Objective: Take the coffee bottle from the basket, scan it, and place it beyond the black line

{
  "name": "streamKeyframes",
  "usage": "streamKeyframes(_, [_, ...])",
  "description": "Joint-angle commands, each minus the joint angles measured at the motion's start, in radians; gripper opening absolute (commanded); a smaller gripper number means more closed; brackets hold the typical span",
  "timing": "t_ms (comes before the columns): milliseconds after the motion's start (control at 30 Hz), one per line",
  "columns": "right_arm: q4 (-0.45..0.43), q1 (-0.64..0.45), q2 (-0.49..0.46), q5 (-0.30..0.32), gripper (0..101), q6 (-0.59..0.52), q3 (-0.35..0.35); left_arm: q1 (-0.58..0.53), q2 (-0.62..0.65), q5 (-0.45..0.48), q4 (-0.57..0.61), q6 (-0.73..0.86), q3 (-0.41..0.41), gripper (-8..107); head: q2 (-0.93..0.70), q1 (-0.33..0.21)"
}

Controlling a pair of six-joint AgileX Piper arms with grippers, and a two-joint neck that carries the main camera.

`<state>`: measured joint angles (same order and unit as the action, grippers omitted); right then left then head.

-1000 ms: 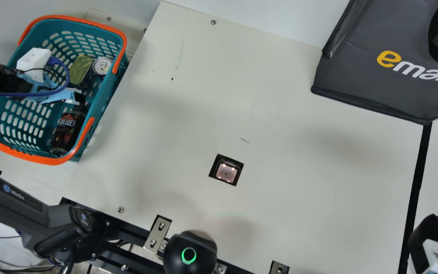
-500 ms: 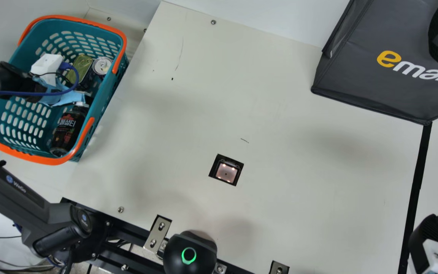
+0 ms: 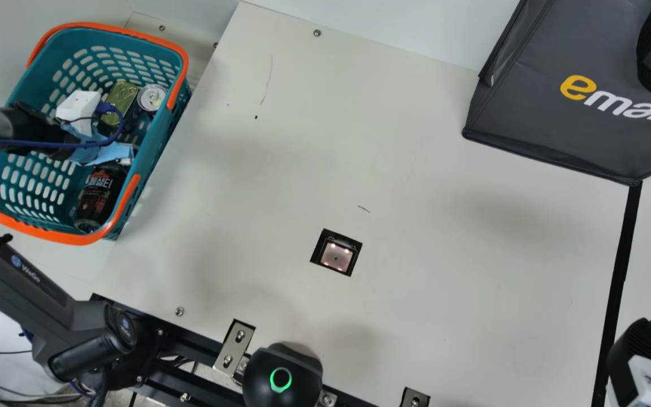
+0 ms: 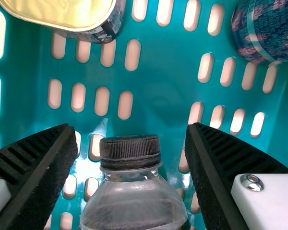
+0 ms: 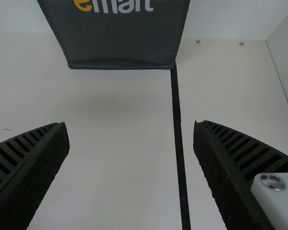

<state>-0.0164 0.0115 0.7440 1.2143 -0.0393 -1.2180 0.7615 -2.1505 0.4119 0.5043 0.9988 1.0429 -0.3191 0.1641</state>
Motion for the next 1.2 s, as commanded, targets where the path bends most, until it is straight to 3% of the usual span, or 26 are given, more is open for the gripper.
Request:
streamKeyframes(0, [0.0, 0.0, 0.0, 0.0, 91, 0.0, 0.0, -0.001, -0.003, -0.007, -0.003, -0.001, -0.002, 90, -0.002, -0.026])
streamKeyframes(367, [0.0, 0.0, 0.0, 0.0, 91, 0.0, 0.0, -0.009, -0.021, -0.039, 0.019, 0.021, -0.004, 90, -0.002, -0.026])
streamKeyframes(767, [0.0, 0.0, 0.0, 0.0, 91, 0.0, 0.0, -0.009, -0.028, -0.049, 0.044, 0.051, -0.005, 10, -0.002, -0.026])
streamKeyframes(1167, [0.0, 0.0, 0.0, 0.0, 91, 0.0, 0.0, -0.008, 0.018, -0.012, 0.007, 0.005, 0.024, 10, -0.002, -0.026])
